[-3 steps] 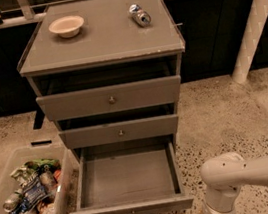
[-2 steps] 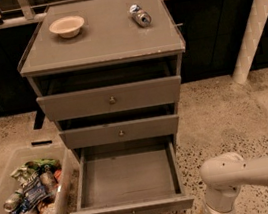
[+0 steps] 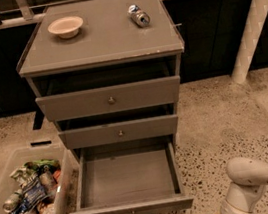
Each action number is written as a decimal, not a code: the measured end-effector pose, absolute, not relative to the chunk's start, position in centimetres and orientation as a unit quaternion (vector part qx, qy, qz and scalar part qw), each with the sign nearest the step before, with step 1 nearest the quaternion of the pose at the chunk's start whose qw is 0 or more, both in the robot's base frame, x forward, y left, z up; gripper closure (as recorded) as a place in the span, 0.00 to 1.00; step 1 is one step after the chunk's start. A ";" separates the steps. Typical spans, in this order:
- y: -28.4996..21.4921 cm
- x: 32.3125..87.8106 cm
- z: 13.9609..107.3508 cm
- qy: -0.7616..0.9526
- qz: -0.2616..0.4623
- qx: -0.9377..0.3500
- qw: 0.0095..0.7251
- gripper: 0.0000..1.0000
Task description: Close bottom drawer
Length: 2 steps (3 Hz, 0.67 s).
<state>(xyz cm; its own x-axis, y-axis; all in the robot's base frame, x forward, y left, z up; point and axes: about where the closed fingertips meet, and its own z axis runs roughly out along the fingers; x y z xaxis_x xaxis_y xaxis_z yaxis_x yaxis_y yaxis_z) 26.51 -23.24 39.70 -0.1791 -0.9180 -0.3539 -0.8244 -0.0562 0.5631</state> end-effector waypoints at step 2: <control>-25.3 29.5 37.0 -0.650 -0.400 0.646 0.021 0.00</control>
Offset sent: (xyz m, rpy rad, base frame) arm 0.0008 -0.0119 -0.0185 0.1237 0.0593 0.0114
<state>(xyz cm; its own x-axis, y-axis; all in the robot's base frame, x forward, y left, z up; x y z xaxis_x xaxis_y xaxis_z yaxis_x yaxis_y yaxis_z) 29.50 -25.35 36.97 -0.1635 -0.8566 -0.4893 -0.8233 -0.1549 0.5461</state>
